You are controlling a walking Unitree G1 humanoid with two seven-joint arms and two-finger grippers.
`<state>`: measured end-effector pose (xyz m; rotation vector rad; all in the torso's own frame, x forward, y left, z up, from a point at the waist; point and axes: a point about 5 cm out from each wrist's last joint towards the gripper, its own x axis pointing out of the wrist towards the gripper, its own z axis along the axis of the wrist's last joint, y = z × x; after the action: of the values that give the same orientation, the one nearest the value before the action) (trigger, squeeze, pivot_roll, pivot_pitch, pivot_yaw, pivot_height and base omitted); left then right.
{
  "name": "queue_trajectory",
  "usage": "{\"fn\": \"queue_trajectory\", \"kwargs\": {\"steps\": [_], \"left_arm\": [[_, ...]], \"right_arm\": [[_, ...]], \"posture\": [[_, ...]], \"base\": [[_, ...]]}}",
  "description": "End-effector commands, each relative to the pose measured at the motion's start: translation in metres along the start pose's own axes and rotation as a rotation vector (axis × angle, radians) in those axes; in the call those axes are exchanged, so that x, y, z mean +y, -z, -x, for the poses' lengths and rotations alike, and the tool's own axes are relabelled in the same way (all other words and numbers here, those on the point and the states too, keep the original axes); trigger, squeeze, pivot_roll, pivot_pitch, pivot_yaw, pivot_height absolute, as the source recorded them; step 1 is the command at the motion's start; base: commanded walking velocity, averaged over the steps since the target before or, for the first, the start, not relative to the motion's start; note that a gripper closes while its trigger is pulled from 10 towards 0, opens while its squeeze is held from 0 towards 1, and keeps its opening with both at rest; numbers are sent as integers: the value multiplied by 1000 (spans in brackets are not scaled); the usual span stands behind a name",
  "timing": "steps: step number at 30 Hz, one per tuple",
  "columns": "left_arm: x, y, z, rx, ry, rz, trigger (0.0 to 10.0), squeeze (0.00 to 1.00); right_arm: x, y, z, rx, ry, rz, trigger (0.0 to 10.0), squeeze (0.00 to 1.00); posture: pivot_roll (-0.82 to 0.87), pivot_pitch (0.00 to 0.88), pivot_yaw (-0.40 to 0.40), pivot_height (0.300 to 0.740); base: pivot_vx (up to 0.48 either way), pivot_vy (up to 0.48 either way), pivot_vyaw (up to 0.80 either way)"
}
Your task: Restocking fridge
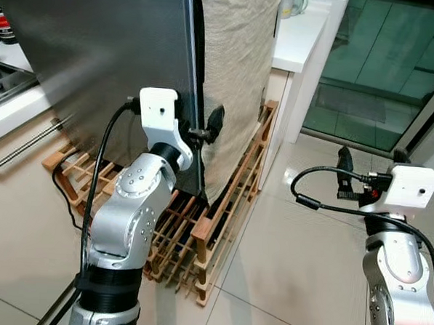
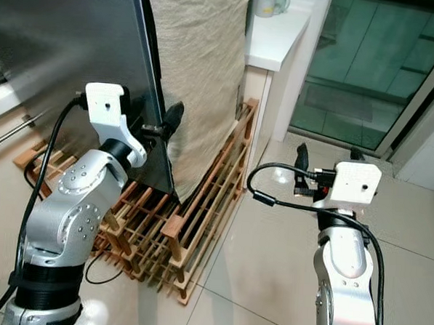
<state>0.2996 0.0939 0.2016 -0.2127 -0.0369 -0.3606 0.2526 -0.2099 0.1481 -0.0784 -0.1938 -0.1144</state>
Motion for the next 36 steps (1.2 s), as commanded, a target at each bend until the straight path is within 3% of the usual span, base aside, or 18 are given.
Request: {"fn": "queue_trajectory", "kwargs": {"steps": [1, 11, 22, 31, 36], "left_arm": [[-5, -1, 0, 10, 31, 1, 10000, 0], [-5, -7, -7, -7, 1, 56, 10000, 0], [-14, -2, -1, 71, 97, 118, 10000, 0], [-19, -1, -7, 80, 108, 129, 10000, 0], [-25, -4, -9, 87, 151, 178, 10000, 0]], "right_arm": [[-1, 2, 0, 15, -4, -7, 10000, 0], [-1, 5, 1, 22, -12, -4, 10000, 0], [-1, 8, 2, 32, -14, 1, 10000, 0], [0, 9, 1, 33, -20, 1, 10000, 0], [0, 10, 0, 31, -21, 2, 10000, 0]], "posture": [[-102, 0, 37, 727], [-114, 0, 39, 727], [-106, 0, 40, 727], [-112, 0, 40, 727], [-115, 0, 41, 727]], "base": [[0, 0, 0], [0, 0, 0], [0, 0, 0], [0, 0, 0], [0, 0, 0]]}}
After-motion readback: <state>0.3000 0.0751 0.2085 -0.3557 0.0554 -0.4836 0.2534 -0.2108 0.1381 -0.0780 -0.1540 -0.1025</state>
